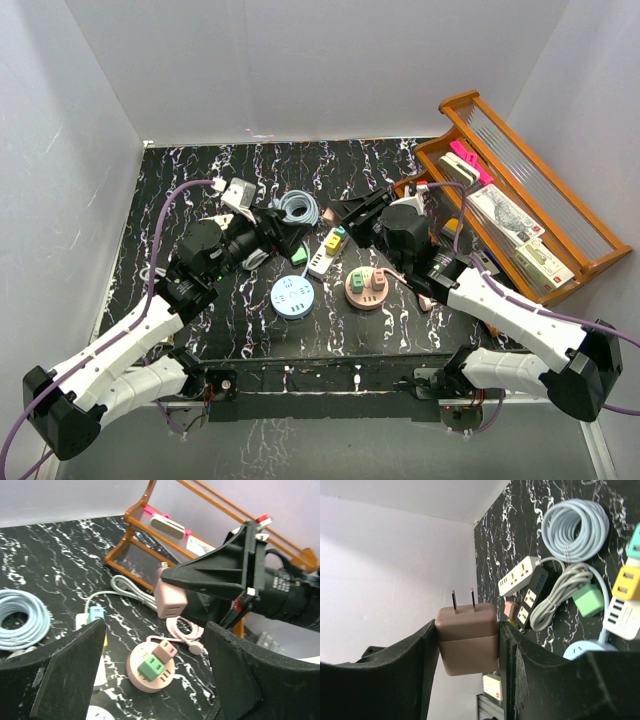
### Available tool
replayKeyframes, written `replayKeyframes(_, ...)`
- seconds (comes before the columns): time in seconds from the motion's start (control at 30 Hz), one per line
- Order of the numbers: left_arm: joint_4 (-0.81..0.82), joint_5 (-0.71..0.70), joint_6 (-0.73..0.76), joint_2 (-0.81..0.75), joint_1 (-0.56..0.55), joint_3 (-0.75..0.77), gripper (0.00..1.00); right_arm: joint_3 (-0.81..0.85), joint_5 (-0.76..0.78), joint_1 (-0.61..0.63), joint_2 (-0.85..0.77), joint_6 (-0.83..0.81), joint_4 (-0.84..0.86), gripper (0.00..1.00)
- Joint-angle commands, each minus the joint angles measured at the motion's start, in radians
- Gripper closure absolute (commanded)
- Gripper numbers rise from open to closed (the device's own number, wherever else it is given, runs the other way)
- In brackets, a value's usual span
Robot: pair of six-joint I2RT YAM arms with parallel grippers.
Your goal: Insert the plug
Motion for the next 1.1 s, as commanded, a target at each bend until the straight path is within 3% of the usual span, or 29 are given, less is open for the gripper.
replayKeyframes(0.0,0.145,0.079,-0.101,0.011,0.002,-0.041,0.23,0.002,0.033,0.010,-0.034,0.228,-0.027,0.66)
replayKeyframes(0.2,0.184,0.037,-0.084,0.050,-0.036,-0.020,0.29,-0.045,-0.079,0.010,-0.035,0.421,0.031,0.66)
replayKeyframes(0.43,0.195,-0.095,0.033,0.117,-0.129,0.023,0.34,-0.004,-0.115,0.009,-0.020,0.568,-0.075,0.68)
replayKeyframes(0.53,0.252,-0.214,0.079,0.145,-0.181,0.010,0.35,-0.002,-0.110,0.010,-0.021,0.601,-0.095,0.68)
replayKeyframes(0.67,0.294,-0.270,0.109,0.183,-0.211,0.006,0.39,-0.008,-0.095,0.010,-0.019,0.622,-0.090,0.69)
replayKeyframes(1.07,0.311,-0.331,0.036,0.253,-0.218,-0.009,0.46,-0.038,-0.048,0.009,-0.037,0.636,-0.041,0.69)
